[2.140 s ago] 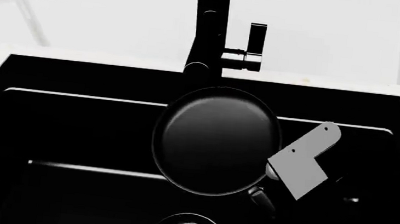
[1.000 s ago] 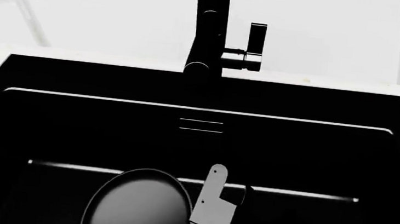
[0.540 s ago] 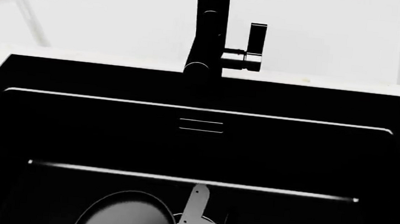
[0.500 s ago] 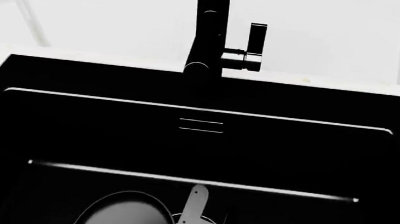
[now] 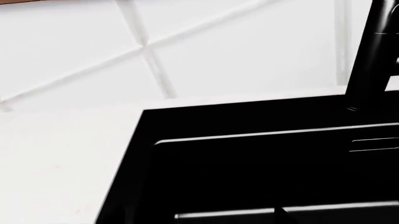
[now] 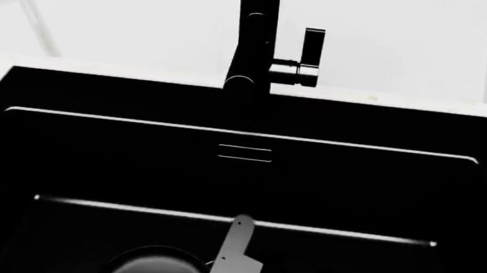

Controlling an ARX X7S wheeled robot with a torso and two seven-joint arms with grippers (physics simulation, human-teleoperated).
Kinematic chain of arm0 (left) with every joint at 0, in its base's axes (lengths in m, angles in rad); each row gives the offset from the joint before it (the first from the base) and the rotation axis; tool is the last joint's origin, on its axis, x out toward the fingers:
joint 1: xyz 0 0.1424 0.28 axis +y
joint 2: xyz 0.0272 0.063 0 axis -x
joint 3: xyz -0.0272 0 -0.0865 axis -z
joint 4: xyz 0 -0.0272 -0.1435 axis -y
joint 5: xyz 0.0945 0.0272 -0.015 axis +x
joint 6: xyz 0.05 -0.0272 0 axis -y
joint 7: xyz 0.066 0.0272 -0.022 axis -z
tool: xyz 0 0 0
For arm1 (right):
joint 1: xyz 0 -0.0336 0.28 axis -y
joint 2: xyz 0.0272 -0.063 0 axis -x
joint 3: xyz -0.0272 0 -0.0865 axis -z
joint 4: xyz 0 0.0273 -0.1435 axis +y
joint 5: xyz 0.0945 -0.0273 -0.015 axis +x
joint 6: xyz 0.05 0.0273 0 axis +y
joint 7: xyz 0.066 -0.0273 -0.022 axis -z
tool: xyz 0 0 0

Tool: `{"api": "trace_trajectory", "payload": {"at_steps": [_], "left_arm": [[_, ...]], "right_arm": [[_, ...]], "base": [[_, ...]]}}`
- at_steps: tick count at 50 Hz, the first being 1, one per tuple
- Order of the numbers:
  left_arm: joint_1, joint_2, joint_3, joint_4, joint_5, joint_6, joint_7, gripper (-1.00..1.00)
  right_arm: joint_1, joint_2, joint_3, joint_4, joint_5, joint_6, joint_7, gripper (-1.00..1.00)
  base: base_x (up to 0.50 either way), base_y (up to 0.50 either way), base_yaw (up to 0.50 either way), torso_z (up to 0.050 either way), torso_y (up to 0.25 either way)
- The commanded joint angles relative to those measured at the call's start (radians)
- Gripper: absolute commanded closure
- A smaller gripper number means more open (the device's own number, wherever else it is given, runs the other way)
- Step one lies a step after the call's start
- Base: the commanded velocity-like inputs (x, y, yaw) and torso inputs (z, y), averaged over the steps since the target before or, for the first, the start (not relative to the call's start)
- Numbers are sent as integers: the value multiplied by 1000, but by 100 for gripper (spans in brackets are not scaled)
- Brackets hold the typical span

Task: Pick the pan and sponge and place them into the sink. Then turn on the water.

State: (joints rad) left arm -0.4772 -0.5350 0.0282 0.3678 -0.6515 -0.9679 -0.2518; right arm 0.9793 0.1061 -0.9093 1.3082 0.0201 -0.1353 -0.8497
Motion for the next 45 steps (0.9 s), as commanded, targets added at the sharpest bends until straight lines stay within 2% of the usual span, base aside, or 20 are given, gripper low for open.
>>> {"api": "trace_trajectory", "payload": {"at_steps": [1,6,14,19,31,34,38,42,45], "left_arm": [[6,0,2,-5,-3,7,3,-100],[-2,-6,-4,-1,-11,-2,4,-100],[-12,6,6,-7,-8,3,-1,-100],[-12,4,5,-5,-12,1,-1,-100],[-3,-3,-3,6,-18,-4,-9,-100],[-4,-3,-1,9,-18,-6,-12,-100],[2,-17,-17,20,-32,-12,-7,-100],[-5,-7,-4,14,-25,-9,-12,-100],[-17,3,8,4,-19,-8,-16,-100]], "right_arm": [[33,17,4,-1,-20,29,-34,-100],[53,29,13,-12,-10,37,-47,-100],[-28,179,57,-435,31,271,-30,-100],[-92,273,116,-662,81,359,7,-100],[-166,409,248,-923,167,448,107,-100],[-177,439,312,-1008,207,535,174,-100],[-219,458,410,-1083,269,573,260,-100],[-281,468,469,-1163,283,540,343,-100],[-317,426,616,-1208,406,607,459,-100]], "base": [[0,0,0,0,0],[0,0,0,0,0],[0,0,0,0,0],[0,0,0,0,0],[0,0,0,0,0],[0,0,0,0,0],[0,0,0,0,0],[0,0,0,0,0],[0,0,0,0,0]]}}
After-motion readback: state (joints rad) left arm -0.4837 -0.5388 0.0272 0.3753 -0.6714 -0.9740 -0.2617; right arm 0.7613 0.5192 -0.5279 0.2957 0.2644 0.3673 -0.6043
